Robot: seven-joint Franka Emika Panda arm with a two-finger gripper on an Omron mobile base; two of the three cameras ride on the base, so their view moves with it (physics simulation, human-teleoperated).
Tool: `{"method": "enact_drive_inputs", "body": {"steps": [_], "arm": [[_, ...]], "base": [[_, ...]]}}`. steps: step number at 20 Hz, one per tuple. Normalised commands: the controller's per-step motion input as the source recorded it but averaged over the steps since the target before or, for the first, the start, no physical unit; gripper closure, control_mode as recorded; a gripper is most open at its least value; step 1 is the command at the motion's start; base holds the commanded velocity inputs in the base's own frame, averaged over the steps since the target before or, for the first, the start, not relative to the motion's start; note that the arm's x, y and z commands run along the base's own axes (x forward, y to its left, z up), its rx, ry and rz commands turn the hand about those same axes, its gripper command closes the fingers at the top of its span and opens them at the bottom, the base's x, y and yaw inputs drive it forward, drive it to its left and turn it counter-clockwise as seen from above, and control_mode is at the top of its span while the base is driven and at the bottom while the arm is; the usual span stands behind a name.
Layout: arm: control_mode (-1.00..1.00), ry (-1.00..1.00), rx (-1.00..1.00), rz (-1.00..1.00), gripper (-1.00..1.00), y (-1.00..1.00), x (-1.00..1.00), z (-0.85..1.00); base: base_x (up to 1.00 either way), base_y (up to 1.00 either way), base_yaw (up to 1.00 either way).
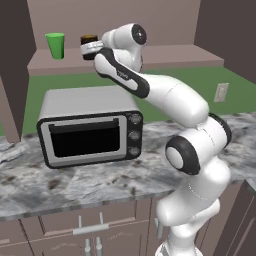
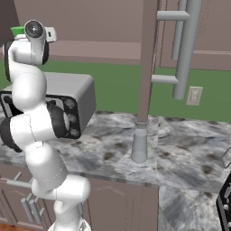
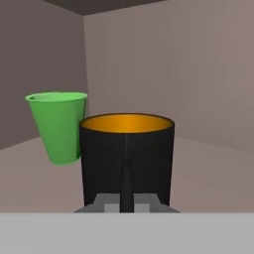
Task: There is a tray on the dining counter. Grab the cup, mug, and pitcher and place them on the tray. The pitcher may be placed next to the tray if it cannot fit the tray.
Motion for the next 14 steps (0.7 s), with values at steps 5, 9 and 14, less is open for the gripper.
{"method": "enact_drive_inputs", "body": {"steps": [5,9,14], "arm": [[-1.0,-0.03,0.05,0.0,1.0,-0.46,-0.22,0.05],[-1.0,-0.08,0.05,0.0,1.0,-0.5,-0.25,0.07],[-1.0,-0.17,0.01,0.0,1.0,-0.55,-0.47,0.0]], "base": [[0.0,0.0,0.0],[0.0,0.0,0.0],[0.0,0.0,0.0]]}}
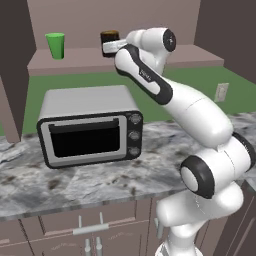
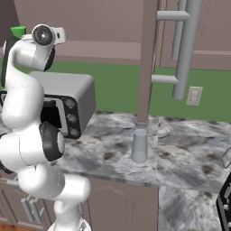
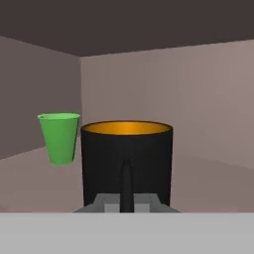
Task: There is a tray on the dining counter. Grab the cup, mug, and pitcher and place them on the tray. The pitcher may be placed next to the tray if it cannot fit the tray.
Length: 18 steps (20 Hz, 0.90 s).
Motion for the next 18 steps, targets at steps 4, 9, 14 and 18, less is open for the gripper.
{"method": "enact_drive_inputs", "body": {"steps": [4,9,14,18], "arm": [[-1.0,-0.16,0.0,0.0,1.0,-0.41,-0.39,0.0],[-1.0,-0.04,0.0,-0.02,1.0,-0.25,-0.33,0.11],[-1.0,0.0,0.0,-0.01,1.0,-0.26,-0.23,0.21],[-1.0,0.0,0.0,-0.02,1.0,-0.39,-0.35,0.23]], "base": [[0.0,0.0,0.0],[0.0,0.0,0.0],[0.0,0.0,0.0],[0.0,0.0,0.0]]}}
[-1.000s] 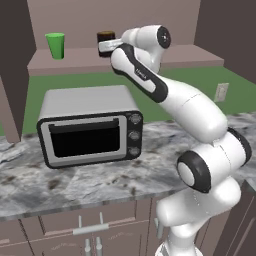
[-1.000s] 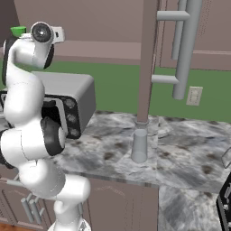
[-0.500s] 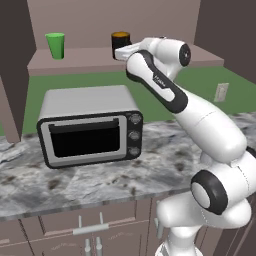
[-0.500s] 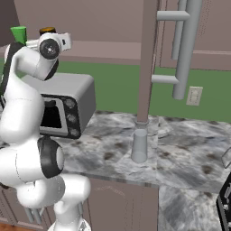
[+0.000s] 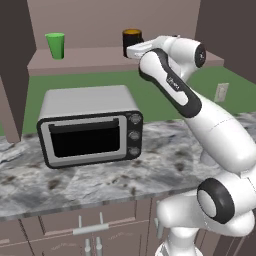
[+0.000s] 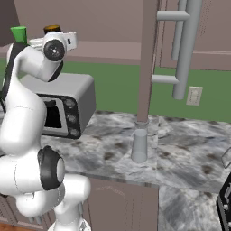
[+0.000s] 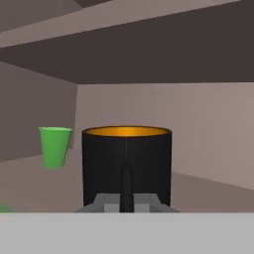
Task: There is a tray on the dining counter. Grab the cup, mug, and pitcher and place them on the tray. The pitcher may be placed next to the tray if it cannot fit the tray.
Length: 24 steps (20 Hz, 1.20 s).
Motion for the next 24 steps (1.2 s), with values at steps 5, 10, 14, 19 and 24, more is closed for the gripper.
{"method": "enact_drive_inputs", "body": {"steps": [5,10,14,19,24], "arm": [[-1.0,0.0,0.0,-0.12,1.0,-0.36,-0.48,0.12],[-1.0,0.01,0.0,-0.2,1.0,-0.24,-0.58,0.02],[-1.0,0.01,0.0,-0.21,1.0,-0.22,-0.55,0.06],[-1.0,0.06,0.0,-0.15,1.0,-0.34,-0.55,0.18],[-1.0,0.1,0.0,-0.13,1.0,-0.26,-0.6,0.25]], "base": [[0.0,0.0,0.0],[0.0,0.0,0.0],[0.0,0.0,0.0],[0.0,0.0,0.0],[0.0,0.0,0.0]]}}
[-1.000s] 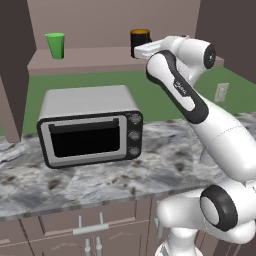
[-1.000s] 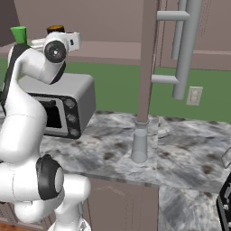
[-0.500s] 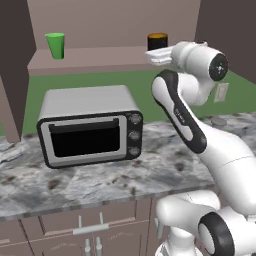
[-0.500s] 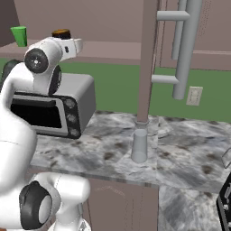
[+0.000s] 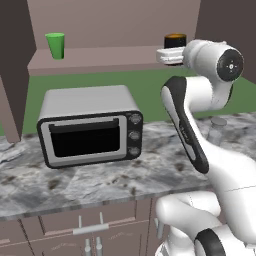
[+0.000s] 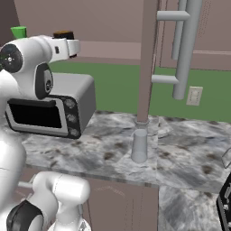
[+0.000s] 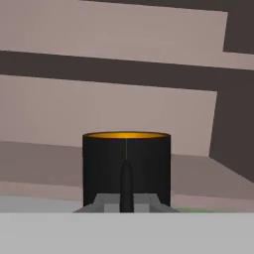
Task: There is a tray on the dining counter. Grab the cup, mug, and pitcher and place them on the tray. The pitcher may be placed next to the tray if it cannot fit the tray.
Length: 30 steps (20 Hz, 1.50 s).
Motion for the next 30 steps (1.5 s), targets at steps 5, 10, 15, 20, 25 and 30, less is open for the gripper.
{"method": "enact_drive_inputs", "body": {"steps": [5,10,15,20,25,30], "arm": [[-1.0,0.11,0.0,-0.08,1.0,-0.23,-0.67,0.16],[-1.0,0.01,0.0,0.03,1.0,-0.04,-0.62,0.0],[-1.0,0.0,0.0,0.07,1.0,0.0,-0.66,0.0],[-1.0,-0.04,0.0,0.04,1.0,0.0,-0.57,0.0],[-1.0,-0.12,0.0,0.02,1.0,0.0,-0.22,0.0],[-1.0,-0.16,0.0,0.01,1.0,0.0,-0.22,-0.02]], "base": [[0.0,0.0,0.0],[0.0,0.0,0.0],[0.0,0.0,0.0],[0.0,0.0,0.0],[0.0,0.0,0.0],[0.0,0.0,0.0]]}}
